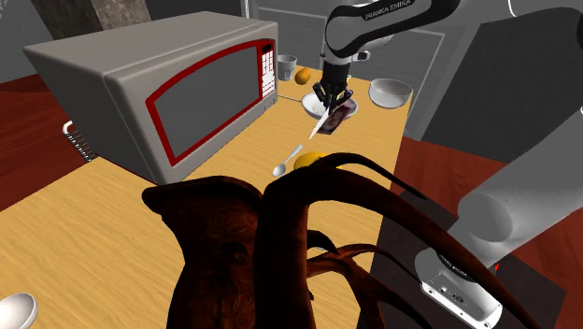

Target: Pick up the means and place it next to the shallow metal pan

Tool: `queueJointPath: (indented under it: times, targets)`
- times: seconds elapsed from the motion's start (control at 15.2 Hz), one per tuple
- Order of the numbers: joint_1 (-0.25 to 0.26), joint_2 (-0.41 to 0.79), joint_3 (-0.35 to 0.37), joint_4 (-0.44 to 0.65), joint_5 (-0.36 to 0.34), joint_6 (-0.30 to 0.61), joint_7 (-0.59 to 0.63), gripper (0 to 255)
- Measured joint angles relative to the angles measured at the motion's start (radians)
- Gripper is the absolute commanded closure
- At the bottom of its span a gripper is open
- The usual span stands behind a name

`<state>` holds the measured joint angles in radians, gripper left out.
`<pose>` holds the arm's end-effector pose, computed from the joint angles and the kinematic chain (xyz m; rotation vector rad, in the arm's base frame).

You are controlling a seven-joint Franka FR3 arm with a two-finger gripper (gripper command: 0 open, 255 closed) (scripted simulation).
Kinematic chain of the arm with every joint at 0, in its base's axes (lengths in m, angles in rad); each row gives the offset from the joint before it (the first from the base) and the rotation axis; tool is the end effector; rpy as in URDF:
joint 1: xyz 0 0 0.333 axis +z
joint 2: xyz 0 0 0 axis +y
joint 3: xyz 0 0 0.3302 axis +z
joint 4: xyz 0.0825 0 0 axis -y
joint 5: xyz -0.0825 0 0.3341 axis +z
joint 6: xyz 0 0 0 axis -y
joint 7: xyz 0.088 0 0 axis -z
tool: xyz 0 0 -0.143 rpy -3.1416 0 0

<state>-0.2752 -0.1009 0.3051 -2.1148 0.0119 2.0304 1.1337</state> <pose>0.4766 0.0184 0.4573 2.6613 -1.6506 0.0324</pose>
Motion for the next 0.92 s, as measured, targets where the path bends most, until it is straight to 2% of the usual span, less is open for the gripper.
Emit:
queueJointPath:
  times: [0.46,0.92]
  targets:
    - [-0.076,-0.066,-0.104,-0.076,0.006,0.010,-0.183,255]
    - [-0.151,-0.084,-0.209,-0.098,-0.009,0.013,-0.356,255]
